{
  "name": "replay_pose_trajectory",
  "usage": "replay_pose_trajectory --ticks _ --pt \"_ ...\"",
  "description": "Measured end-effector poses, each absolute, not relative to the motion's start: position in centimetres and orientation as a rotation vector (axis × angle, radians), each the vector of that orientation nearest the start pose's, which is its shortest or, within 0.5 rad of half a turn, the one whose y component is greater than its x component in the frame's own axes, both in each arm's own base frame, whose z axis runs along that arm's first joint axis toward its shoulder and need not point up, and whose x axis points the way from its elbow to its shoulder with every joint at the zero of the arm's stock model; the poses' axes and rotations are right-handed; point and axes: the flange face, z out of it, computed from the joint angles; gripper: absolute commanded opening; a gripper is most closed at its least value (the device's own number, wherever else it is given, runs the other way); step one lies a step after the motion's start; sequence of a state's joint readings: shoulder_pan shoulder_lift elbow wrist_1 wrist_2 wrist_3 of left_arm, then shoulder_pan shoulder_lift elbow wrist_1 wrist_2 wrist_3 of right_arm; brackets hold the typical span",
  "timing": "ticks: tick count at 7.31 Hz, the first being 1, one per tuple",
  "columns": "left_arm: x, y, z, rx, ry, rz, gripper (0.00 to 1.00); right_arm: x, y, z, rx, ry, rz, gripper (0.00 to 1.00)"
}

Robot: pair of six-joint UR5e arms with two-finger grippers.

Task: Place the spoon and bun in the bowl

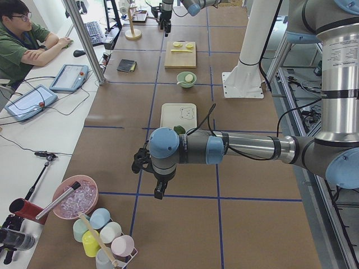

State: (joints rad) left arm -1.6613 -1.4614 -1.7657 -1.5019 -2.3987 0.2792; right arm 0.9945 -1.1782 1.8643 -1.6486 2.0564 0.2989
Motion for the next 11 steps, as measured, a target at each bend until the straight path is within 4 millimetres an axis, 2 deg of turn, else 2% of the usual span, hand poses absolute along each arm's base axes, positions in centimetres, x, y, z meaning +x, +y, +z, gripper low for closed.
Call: replay_pose_trajectory --ticks 2,3,4,5,6,7,8,11 --pt "-10.0 -43.6 62.0 0.159 0.807 0.181 1.00 -12.0 -60.4 42.8 0.293 -0.706 -0.510 1.00" --pt "-10.0 -43.5 62.2 0.154 0.803 0.178 1.00 -5.3 -61.3 48.6 0.260 -0.735 -0.492 1.00" --pt "-10.0 -43.5 62.2 0.151 0.801 0.176 1.00 0.0 -59.8 54.3 0.218 -0.752 -0.435 1.00" --pt "-10.0 -43.5 62.2 0.151 0.801 0.176 1.00 4.0 -56.9 59.2 0.179 -0.764 -0.368 1.00" --pt "-10.0 -43.5 62.2 0.153 0.800 0.178 1.00 7.0 -53.4 63.3 0.152 -0.770 -0.303 1.00" --pt "-10.0 -43.5 62.2 0.153 0.800 0.180 1.00 8.9 -50.9 65.4 0.158 -0.771 -0.260 1.00" --pt "-10.0 -43.5 62.2 0.154 0.800 0.181 1.00 10.2 -50.1 65.8 0.179 -0.767 -0.238 1.00" --pt "-10.0 -43.5 62.3 0.153 0.801 0.183 1.00 11.2 -51.9 63.6 0.179 -0.764 -0.204 1.00"
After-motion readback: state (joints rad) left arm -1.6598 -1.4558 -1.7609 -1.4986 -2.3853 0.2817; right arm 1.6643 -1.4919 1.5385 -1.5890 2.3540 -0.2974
